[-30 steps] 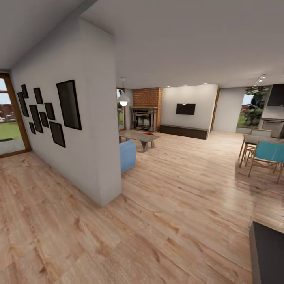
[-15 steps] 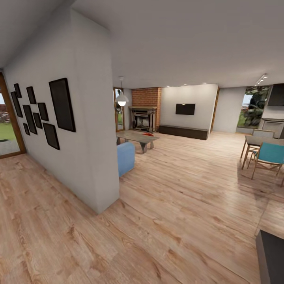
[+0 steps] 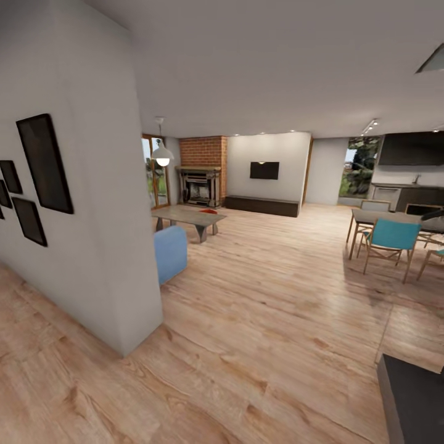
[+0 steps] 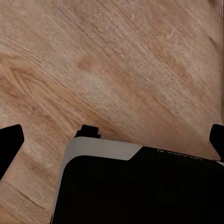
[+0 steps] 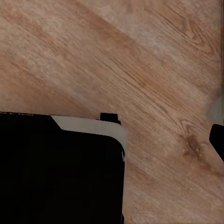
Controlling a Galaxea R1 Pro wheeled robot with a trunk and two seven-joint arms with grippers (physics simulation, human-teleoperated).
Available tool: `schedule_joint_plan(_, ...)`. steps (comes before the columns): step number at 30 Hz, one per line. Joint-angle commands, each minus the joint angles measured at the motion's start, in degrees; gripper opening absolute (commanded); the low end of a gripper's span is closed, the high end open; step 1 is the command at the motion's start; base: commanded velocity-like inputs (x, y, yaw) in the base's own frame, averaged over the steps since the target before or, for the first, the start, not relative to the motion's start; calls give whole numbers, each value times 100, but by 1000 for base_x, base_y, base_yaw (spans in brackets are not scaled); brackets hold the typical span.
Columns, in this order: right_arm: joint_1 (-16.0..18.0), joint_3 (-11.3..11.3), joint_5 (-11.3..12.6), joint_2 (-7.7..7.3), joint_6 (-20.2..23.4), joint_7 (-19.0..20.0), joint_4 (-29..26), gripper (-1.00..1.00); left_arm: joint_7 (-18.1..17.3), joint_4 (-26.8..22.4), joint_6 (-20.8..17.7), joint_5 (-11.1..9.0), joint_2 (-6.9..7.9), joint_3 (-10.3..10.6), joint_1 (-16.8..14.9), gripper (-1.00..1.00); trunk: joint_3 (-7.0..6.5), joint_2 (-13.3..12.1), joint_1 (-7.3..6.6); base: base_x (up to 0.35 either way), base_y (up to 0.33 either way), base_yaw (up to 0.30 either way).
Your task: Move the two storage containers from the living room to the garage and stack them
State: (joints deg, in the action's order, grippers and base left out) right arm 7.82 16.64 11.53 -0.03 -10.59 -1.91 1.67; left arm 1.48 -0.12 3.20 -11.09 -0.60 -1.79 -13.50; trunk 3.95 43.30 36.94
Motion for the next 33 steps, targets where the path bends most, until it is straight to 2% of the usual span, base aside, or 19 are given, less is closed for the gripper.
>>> schedule_joint_plan(1,9,49,51,3,-31,-3,18,100,11,3,20,-25,-1,-14,-3,100,9,7,5,322,0,-282)
schedule_joint_plan(19,9,50,34,0,-31,-3,18,100,11,3,7,-25,-1,-14,-3,100,9,7,5,322,0,-275)
schedule_joint_plan(33,9,67,-16,-13,-31,-3,18,100,11,3,-73,-25,-1,-14,-3,100,9,7,5,322,0,-27)
